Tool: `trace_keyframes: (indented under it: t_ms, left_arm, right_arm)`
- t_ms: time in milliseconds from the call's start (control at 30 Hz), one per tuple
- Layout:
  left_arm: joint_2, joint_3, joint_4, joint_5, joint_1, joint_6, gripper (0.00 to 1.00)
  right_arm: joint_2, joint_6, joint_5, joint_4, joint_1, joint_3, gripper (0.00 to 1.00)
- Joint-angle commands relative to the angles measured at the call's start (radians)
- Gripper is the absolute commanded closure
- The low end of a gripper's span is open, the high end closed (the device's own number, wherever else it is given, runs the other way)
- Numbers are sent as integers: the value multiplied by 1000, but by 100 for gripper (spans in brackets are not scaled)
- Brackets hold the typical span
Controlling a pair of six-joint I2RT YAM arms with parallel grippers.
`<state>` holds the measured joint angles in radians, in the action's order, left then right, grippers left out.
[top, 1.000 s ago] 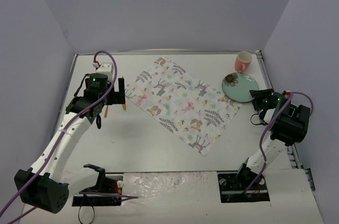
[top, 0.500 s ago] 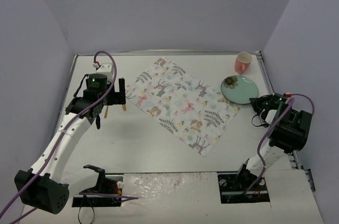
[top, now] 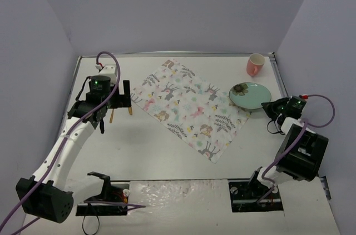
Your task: Set the dinner table for one person
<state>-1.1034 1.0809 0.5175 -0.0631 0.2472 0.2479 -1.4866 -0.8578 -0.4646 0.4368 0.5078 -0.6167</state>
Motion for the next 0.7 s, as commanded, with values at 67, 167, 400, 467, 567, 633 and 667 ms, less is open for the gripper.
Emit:
trace_keyframes:
  t_ms: [67,167,400,467,567,633,667]
  left_arm:
    - [1,19,-63,17,-18,21,3]
    - [0,19,-65,21,-23,22,3]
    - [4,11,-66,14,-32,24,3]
    - [2,13,-66,15,-34,22,3]
    - [2,13,-66,15,-36,22,3]
    - [4,11,-67,13,-36,22,3]
    - [4,10,-68,11,-37,22,3]
  right_arm:
    - [67,-37,-183,221,-136,-33,100]
    - [47,-19,-186,254,-235,-62,100]
    - [-65,-26,-155,390,-477,-151,100]
    - [-104,-26,-154,433,-524,-183,100]
    - [-176,-40,-165,498,-573,-212,100]
    - [-215,-49,-172,545,-603,-228,100]
    - [-231,-51,-176,557,-618,-234,100]
